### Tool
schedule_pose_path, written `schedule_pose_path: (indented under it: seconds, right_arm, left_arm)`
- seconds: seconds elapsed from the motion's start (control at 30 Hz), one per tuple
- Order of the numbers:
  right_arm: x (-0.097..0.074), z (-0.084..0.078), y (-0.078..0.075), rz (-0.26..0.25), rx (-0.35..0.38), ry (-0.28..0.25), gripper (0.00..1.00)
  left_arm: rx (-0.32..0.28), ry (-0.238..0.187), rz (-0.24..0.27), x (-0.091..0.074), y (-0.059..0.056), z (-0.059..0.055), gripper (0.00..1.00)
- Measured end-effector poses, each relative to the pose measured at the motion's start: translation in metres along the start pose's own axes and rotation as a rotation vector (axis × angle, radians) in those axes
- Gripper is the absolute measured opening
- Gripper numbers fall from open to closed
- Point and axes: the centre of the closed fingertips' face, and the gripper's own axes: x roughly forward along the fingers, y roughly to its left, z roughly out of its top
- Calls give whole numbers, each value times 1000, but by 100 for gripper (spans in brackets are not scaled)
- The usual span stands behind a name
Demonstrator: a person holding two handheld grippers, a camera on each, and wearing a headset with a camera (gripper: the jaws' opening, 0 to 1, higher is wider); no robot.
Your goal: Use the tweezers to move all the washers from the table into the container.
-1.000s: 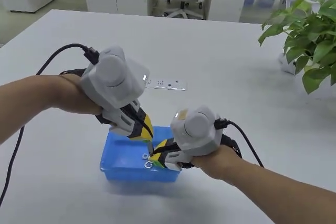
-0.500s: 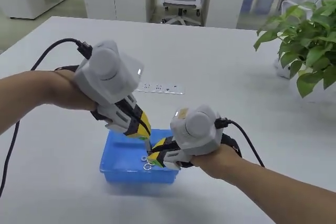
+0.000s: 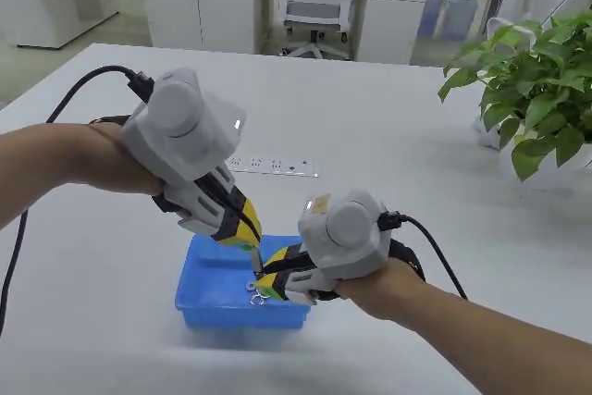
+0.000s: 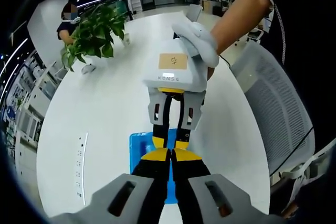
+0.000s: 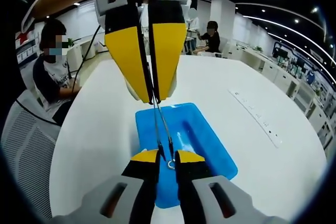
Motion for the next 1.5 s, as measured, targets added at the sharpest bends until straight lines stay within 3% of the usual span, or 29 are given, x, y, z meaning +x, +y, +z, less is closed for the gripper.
schedule_pose_path:
  seconds: [0.6,0.97,1.17,1.5]
  right_arm:
    - [-9,13,17,14,-42,-20,17]
    - [-8,21,28,24,-65,-45,14]
    - [-11,22,31,15,-84,-45,10]
    - [-17,15,35,7,-105,-17,7]
  left_arm:
    - [-3,-16,-10,-15,-14,5,5]
    - [-22,-69,-19,-26,-21,13,5]
    - [-25,-83,-18,-28,-23,12,5]
    - [25,-46,-23,-25,-32,7,5]
